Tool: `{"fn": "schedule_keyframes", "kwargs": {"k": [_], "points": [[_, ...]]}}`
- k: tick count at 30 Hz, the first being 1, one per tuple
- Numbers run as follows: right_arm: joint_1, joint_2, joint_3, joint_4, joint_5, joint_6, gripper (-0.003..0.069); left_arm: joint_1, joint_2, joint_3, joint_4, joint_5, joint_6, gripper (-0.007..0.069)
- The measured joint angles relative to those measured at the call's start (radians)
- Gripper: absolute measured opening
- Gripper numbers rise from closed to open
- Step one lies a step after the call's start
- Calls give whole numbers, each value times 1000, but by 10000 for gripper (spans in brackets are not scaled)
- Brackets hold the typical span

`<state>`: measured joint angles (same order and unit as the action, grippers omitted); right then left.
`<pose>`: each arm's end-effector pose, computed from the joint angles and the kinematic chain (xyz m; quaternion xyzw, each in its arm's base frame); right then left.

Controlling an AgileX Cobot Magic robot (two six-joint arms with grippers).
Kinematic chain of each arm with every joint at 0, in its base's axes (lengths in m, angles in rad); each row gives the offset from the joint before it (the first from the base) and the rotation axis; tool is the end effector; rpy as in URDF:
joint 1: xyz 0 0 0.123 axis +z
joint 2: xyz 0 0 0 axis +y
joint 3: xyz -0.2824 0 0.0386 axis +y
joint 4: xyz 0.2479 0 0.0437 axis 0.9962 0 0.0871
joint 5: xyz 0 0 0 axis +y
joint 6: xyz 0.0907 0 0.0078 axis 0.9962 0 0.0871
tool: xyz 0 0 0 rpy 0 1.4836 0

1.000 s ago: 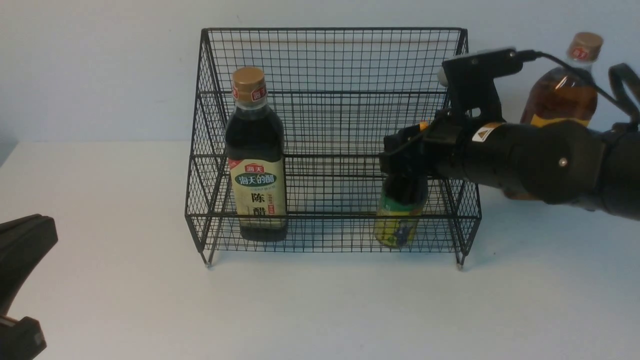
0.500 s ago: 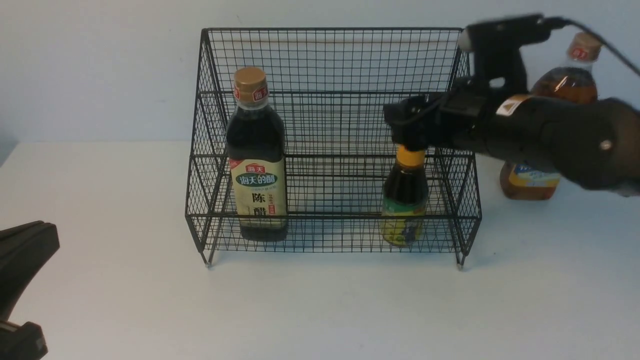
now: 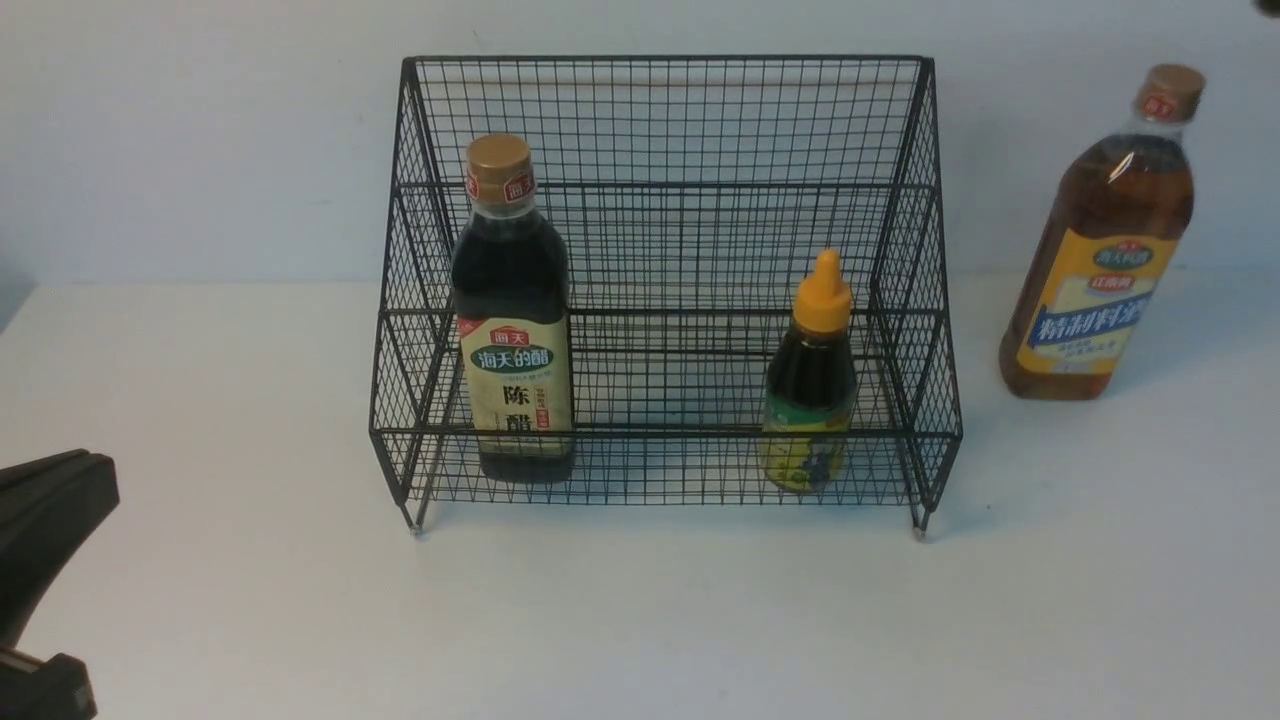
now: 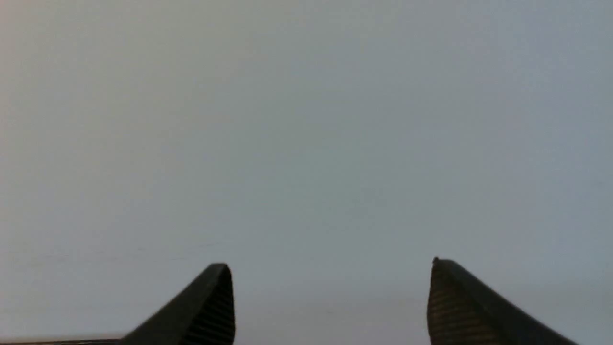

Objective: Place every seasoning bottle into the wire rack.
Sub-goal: Use the right arm to grab the condiment bottle closest to it

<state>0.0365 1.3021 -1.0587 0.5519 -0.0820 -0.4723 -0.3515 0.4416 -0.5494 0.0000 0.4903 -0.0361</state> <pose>0.3039 0.0073 0.3802 0.0298 0.7363 0.0229 0.6756 0.0845 -0.0310 0.3221 0.1262 0.7935 -0.1147 0.5842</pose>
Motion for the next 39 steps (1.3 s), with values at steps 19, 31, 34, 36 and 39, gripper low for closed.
{"fn": "schedule_keyframes", "kwargs": {"k": [19, 31, 34, 36, 39], "points": [[-45, 330, -151, 28, -11, 6, 552, 0, 31, 0, 57, 3, 1, -5], [-21, 393, -211, 26, 28, 1, 579, 0, 86, 0, 65, 3, 0, -5], [-15, 439, -211, 26, 32, 0, 579, 0, 109, 0, 66, 3, 0, -5], [-14, 464, -211, 26, 32, 0, 579, 0, 115, 0, 67, 3, 0, -5], [-14, 483, -211, 26, 29, 0, 556, 0, 117, 0, 67, 3, 0, -5]]}}
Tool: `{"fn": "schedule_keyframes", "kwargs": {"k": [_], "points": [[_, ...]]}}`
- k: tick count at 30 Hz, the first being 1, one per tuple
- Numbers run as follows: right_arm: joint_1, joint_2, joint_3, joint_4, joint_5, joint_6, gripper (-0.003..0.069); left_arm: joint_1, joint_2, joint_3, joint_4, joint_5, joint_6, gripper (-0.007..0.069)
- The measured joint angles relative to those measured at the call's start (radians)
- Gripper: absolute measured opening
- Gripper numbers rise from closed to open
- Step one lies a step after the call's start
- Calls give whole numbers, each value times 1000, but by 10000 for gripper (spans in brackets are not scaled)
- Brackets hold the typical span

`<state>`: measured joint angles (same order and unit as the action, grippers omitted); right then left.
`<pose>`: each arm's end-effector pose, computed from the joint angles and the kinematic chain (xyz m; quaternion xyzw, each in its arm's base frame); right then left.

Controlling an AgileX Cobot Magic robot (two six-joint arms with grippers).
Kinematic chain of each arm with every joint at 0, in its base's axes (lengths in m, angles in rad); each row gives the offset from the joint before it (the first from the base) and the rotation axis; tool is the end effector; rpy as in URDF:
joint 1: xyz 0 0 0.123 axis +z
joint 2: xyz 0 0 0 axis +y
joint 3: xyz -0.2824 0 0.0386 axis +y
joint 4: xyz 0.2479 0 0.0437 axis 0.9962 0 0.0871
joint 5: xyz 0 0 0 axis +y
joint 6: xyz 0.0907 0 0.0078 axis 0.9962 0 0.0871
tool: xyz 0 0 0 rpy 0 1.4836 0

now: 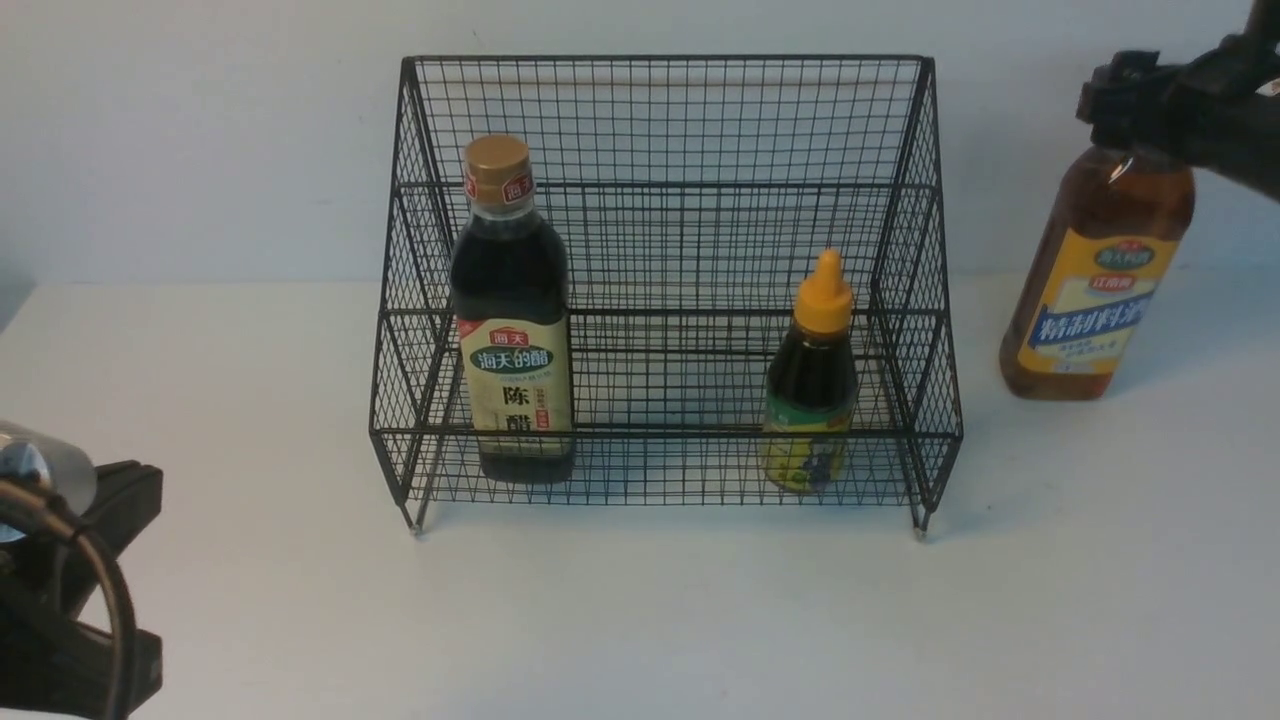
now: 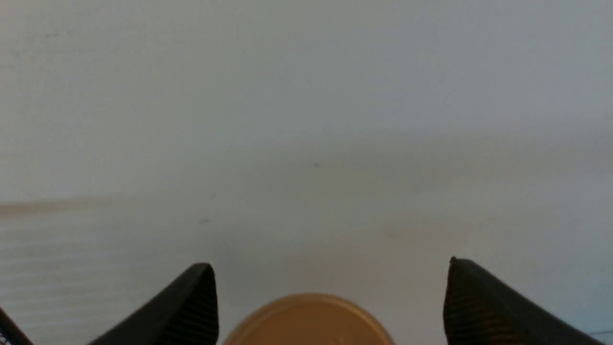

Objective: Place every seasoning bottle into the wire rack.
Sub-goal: Use the right arm to grab the condiment bottle closest to it, then use the right arm to put the condiment bottle back on the shelf

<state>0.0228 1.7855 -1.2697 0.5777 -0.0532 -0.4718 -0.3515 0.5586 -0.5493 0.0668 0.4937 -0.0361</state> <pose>0.4194 0.0070 0.2722 0.0423 0.8279 0.0238 0.5587 0.1066 -0.0360 0.3100 0.1473 0.8245 -0.0763 0.5411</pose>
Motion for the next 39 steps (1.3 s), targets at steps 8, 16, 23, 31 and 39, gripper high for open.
{"fn": "schedule_keyframes", "kwargs": {"k": [8, 16, 23, 31, 39], "points": [[2, 5, 0, -1, -11, -8, 308, 0, 1, 1, 0, 0, 0, -5], [2, -105, 22, 2, 104, -46, 309, 0, 1, 1, 1, 0, 0, -5], [3, -264, 12, 1, 122, -48, 309, 0, 1, 1, 1, 0, 0, -5], [19, -321, -158, -7, 256, -51, 309, 0, 1, 1, 1, 0, 0, -5], [167, -321, -341, -6, 309, -33, 309, 0, 1, 1, 1, 0, 0, -5]]}}
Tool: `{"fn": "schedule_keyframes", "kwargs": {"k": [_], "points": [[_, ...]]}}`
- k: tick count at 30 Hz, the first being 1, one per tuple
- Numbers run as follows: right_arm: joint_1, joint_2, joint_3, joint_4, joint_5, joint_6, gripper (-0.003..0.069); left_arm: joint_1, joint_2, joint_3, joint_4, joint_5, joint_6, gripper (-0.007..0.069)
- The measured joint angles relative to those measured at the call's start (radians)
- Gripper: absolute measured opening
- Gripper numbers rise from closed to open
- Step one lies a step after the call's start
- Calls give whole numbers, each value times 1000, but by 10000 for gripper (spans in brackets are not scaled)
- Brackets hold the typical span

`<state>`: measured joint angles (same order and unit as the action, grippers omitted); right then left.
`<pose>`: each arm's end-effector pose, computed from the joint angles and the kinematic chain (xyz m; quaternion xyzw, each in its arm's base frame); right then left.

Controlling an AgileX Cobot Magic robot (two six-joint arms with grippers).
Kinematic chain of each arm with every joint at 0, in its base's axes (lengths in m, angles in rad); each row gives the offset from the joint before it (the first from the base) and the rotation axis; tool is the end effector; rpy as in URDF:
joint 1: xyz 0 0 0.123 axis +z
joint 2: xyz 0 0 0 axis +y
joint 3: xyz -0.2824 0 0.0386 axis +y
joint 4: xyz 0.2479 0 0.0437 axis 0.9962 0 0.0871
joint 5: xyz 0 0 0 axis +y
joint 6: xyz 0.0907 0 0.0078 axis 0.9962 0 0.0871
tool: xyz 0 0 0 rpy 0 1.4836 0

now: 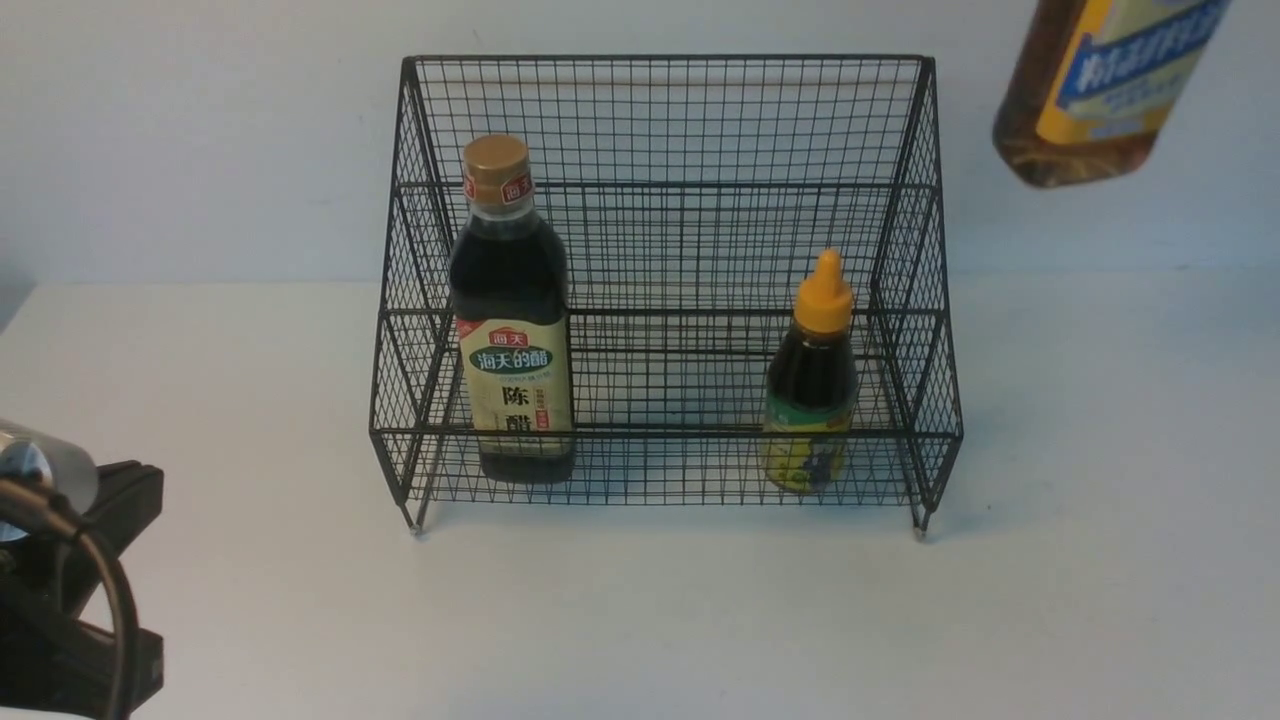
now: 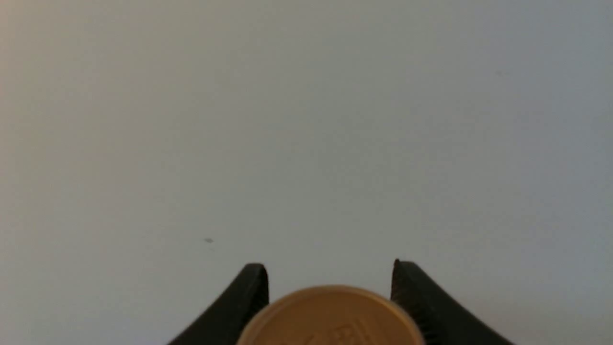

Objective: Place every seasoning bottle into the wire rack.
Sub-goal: Use the right arm to put the condiment bottle back on the shelf

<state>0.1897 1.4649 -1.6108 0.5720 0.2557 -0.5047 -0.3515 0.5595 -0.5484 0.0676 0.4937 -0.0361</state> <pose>0.3292 0.0760 0.4886 -0.0968 0.6945 0.1336 0.7003 0.1068 -0.0360 0.3096 0.1476 0.8249 -0.0758 0.5404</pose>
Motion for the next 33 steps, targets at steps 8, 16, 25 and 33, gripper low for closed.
{"fn": "schedule_keyframes", "kwargs": {"k": [8, 16, 25, 33], "points": [[145, 12, -26, 57, -9, 13, 309, 0, 0, 0, 0, 0, 0, -5], [158, 89, -26, 88, -56, 7, 309, 0, 0, 0, 0, 0, 0, -5], [158, 172, -26, 146, -110, 4, 309, 0, 0, 0, 0, 0, 0, -5], [158, 214, -41, 161, -162, 4, 309, 0, 0, 0, 0, 2, 0, -5]]}}
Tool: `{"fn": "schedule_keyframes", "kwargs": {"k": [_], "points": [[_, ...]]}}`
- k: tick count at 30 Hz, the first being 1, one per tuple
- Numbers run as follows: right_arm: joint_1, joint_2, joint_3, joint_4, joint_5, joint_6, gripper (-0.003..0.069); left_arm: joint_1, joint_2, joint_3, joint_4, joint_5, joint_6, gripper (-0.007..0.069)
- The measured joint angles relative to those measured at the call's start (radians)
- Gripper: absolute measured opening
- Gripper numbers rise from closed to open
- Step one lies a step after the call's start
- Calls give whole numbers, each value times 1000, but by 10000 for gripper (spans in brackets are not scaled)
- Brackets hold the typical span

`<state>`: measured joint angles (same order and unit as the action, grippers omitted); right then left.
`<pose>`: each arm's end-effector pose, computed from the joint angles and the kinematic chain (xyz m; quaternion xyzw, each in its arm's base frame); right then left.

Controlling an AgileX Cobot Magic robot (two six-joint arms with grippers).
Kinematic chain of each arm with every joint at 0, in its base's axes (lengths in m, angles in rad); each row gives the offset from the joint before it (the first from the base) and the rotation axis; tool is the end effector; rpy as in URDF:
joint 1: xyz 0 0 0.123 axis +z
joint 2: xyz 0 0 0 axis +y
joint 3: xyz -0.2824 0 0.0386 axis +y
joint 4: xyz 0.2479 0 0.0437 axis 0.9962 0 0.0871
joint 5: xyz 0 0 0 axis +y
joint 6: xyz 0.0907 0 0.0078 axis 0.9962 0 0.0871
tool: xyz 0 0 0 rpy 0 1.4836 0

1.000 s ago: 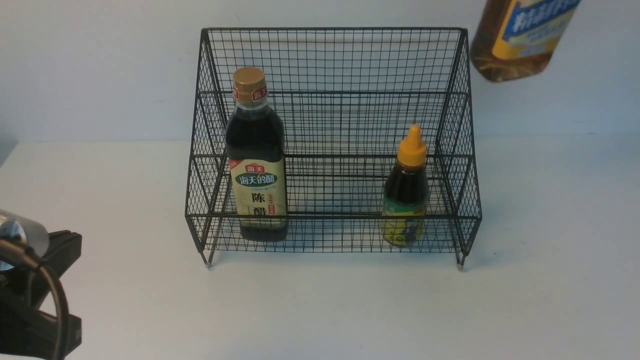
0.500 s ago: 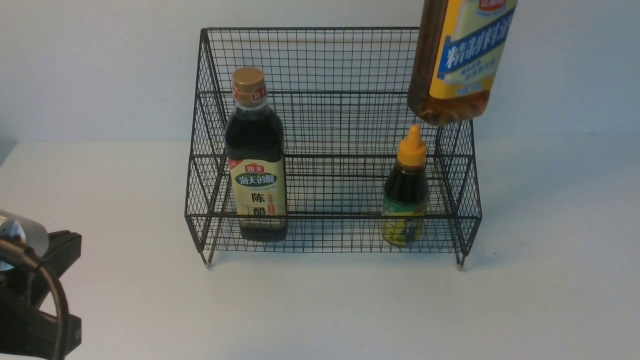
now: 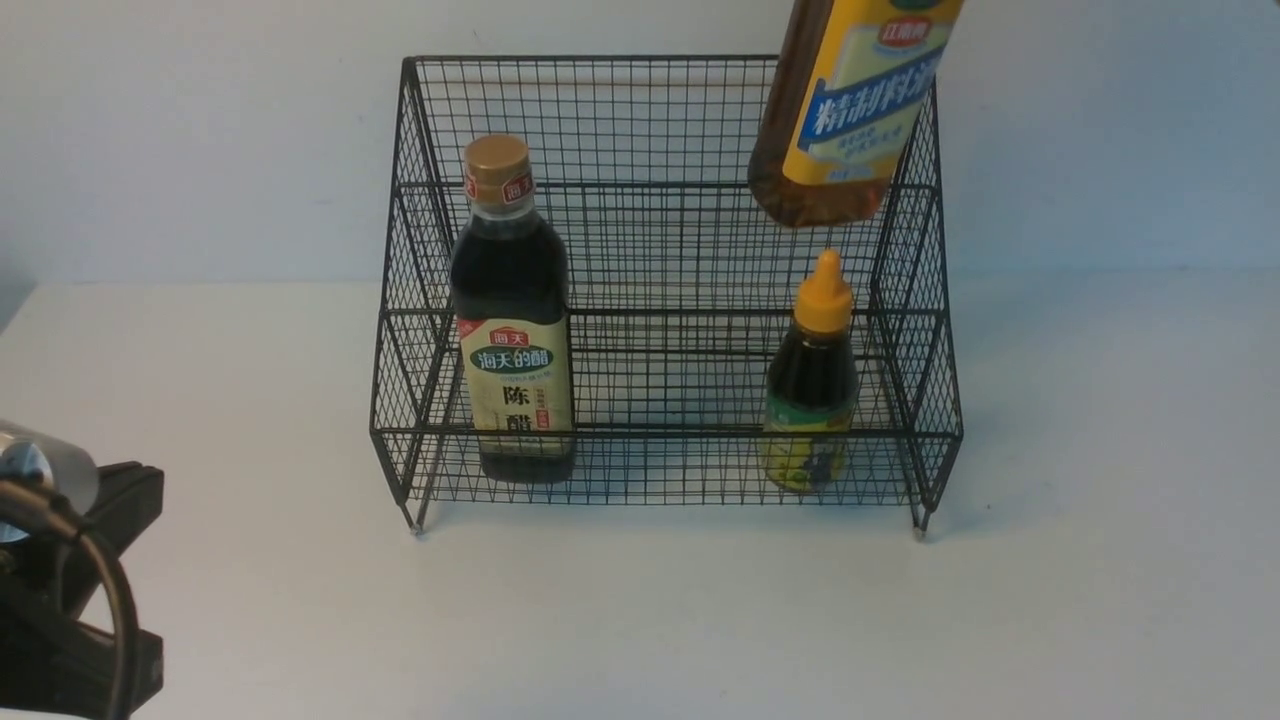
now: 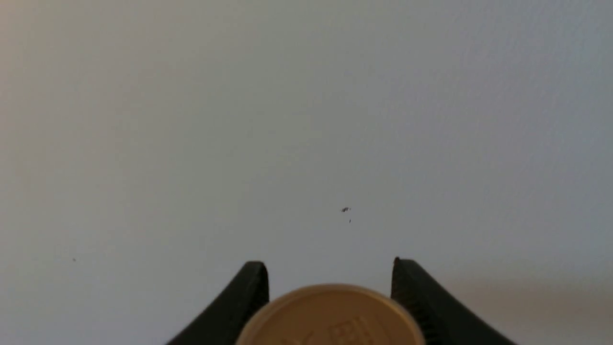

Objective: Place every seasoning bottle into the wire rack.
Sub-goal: Use the right arm to put the condiment bottle back on the shelf

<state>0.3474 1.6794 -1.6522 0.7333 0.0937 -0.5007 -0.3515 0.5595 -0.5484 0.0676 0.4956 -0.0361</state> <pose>0.3824 0.1446 0.4355 -0.0635 0.7077 0.2217 0.6678 0.1067 -0.0360 0.3094 0.1476 0.8254 -0.0757 0.5396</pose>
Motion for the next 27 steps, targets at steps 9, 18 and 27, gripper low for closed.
{"fn": "schedule_keyframes", "kwargs": {"k": [9, 18, 27], "points": [[1, -12, -2, 0, 19, 0, 309, 0, 0, 0, 0, 5, 0, -5], [7, -65, 14, -19, 87, -22, 309, 0, 0, 0, 0, 5, 0, -5], [7, -67, 14, -23, 87, -27, 309, 0, 0, 0, 0, 5, 0, -5]]}}
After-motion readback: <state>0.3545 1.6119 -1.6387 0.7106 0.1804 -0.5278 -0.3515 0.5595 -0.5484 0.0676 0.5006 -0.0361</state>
